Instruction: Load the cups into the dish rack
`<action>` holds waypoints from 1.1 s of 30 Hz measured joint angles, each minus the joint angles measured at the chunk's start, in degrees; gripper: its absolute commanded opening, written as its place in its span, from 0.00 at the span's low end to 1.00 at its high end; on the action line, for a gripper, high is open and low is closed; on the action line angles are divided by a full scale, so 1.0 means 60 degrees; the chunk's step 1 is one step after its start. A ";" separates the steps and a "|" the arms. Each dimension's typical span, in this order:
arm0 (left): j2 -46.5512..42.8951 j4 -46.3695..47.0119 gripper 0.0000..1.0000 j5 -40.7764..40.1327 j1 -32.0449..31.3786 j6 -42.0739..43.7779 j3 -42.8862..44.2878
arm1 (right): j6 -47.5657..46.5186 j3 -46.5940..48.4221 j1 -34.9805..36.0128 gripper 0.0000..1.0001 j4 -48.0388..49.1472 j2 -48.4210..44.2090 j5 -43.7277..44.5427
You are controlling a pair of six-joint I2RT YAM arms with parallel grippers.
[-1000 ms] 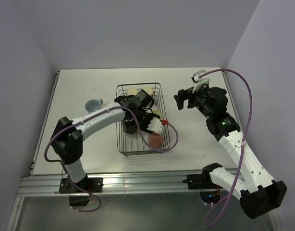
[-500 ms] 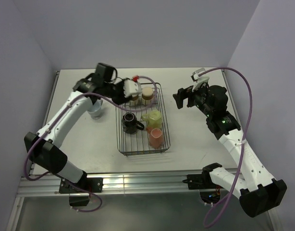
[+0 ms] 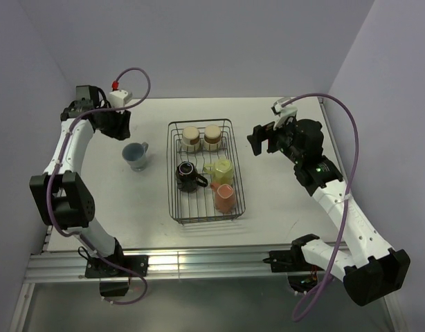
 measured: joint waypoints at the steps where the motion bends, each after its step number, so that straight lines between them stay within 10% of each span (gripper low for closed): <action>1: 0.0157 -0.0007 0.52 -0.0146 0.0073 -0.0175 0.0000 | 0.0000 0.0011 0.0000 1.00 0.0004 0.0018 0.0000; 33: 0.2007 -0.0747 0.49 -0.0900 0.0437 -0.1727 -0.0248 | 0.0022 0.0113 0.0000 1.00 -0.0102 0.0171 0.0000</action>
